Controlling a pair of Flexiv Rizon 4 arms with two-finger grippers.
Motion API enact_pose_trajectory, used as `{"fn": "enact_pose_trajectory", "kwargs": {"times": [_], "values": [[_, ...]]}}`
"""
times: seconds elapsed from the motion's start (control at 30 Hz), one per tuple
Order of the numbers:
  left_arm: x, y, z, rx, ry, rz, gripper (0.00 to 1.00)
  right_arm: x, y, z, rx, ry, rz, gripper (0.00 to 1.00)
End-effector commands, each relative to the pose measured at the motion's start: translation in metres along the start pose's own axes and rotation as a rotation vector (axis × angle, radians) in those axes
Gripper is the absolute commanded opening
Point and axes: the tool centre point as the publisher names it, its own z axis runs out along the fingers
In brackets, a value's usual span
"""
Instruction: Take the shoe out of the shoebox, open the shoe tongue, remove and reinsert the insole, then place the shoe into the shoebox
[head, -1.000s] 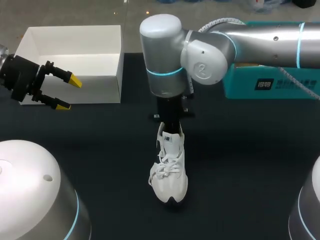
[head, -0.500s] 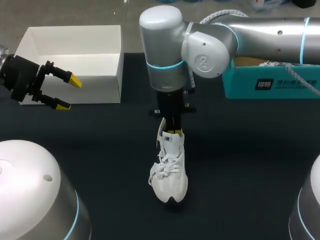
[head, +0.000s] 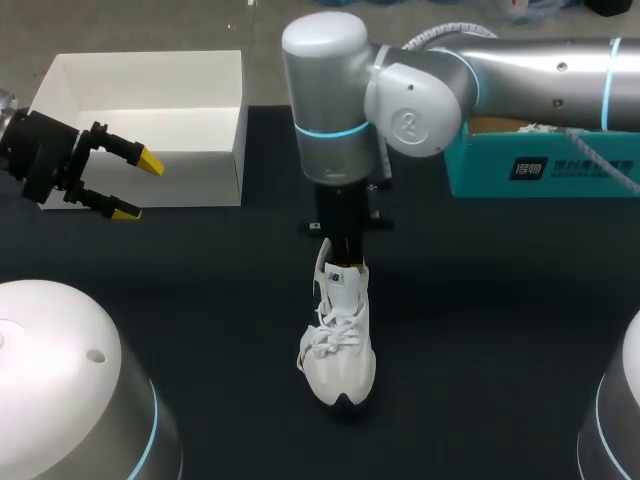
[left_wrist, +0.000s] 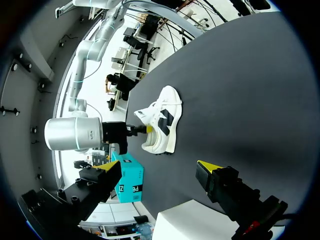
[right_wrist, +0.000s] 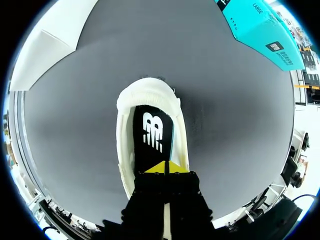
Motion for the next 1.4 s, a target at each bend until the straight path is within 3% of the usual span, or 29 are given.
{"fn": "enact_pose_trajectory", "kwargs": {"times": [0.03, 0.4, 0.63, 0.7, 0.73, 0.9, 0.97, 1.0, 1.4], "values": [[0.000, -0.001, 0.000, -0.002, 0.004, 0.000, 1.00, -0.003, -0.009, 0.001, 0.004, 0.006, 0.001, 0.00], [0.000, -0.001, 0.000, -0.002, 0.004, 0.000, 1.00, 0.014, -0.011, 0.018, 0.016, 0.027, 0.005, 0.00], [0.000, -0.001, 0.000, -0.002, 0.004, 0.000, 1.00, 0.012, -0.015, 0.008, 0.047, 0.019, 0.026, 0.00], [0.000, -0.001, 0.000, -0.002, 0.004, 0.000, 1.00, 0.010, -0.015, 0.004, 0.051, 0.015, 0.033, 0.29], [0.000, -0.001, 0.000, -0.002, 0.004, 0.000, 1.00, 0.009, -0.015, 0.001, 0.054, 0.016, 0.034, 0.37], [0.000, -0.001, 0.000, -0.002, 0.004, 0.000, 1.00, 0.008, -0.016, 0.000, 0.080, 0.021, 0.044, 0.53], [0.000, -0.001, 0.000, -0.002, 0.004, 0.000, 1.00, 0.006, -0.016, 0.002, 0.093, 0.029, 0.048, 0.80], [0.000, -0.001, 0.000, -0.002, 0.004, 0.000, 1.00, 0.006, -0.016, 0.003, 0.098, 0.028, 0.050, 1.00], [0.000, -0.001, 0.000, -0.002, 0.004, 0.000, 1.00, 0.001, -0.024, 0.008, 0.108, 0.037, 0.063, 1.00]]}}
